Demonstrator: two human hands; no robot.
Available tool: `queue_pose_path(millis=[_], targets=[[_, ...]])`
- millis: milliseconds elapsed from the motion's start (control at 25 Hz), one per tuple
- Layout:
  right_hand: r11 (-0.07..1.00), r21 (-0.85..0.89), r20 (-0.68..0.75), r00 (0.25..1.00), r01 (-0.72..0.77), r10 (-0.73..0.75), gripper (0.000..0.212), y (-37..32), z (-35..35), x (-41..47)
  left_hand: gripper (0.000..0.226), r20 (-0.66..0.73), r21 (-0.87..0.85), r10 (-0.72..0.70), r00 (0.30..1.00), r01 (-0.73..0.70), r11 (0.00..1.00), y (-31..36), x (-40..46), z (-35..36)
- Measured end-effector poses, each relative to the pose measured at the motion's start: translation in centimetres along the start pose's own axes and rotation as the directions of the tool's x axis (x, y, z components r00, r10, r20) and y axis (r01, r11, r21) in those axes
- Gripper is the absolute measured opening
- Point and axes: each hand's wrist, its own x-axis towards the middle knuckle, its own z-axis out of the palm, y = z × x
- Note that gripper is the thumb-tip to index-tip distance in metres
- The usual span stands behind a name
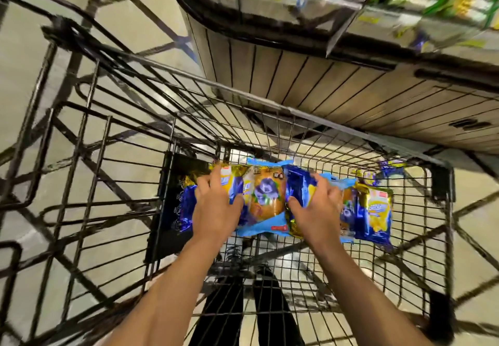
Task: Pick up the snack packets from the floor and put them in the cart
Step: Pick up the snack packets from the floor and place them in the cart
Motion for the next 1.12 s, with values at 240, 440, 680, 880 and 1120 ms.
queue_pose_path(millis=[240, 440, 680, 880, 1120], targets=[[0.996, -0.08, 0.001, 0.999, -0.048, 0.048, 0.082, -0.6, -0.5, -1.1, 0.091, 0.013, 0.047, -0.018, 1.0, 0.018, 0.999, -0.3, -0.8, 0.0], [0.997, -0.048, -0.012, 0.998, -0.058, 0.058, 0.069, -2.3, -3.6, -2.8, 0.072, 0.007, 0.042, -0.023, 1.0, 0.023, 0.999, 0.7, -2.9, -2.3], [0.973, -0.134, -0.121, 0.972, 0.187, -0.203, 0.043, -4.2, -10.3, -6.6, 0.055, -0.054, 0.217, 0.34, 0.939, -0.321, 0.922, 6.5, -7.5, -7.3], [0.864, -0.455, -0.276, 0.889, 0.215, -0.366, 0.041, -2.9, -16.8, -10.7, 0.054, -0.004, 0.514, 0.609, 0.793, -0.521, 0.682, 12.1, -12.1, -8.0], [0.886, -0.447, -0.361, 0.882, 0.121, -0.303, 0.044, 4.3, -22.3, -15.8, 0.064, 0.152, 0.568, 0.751, 0.643, -0.678, 0.466, 17.5, -19.9, -4.8]])
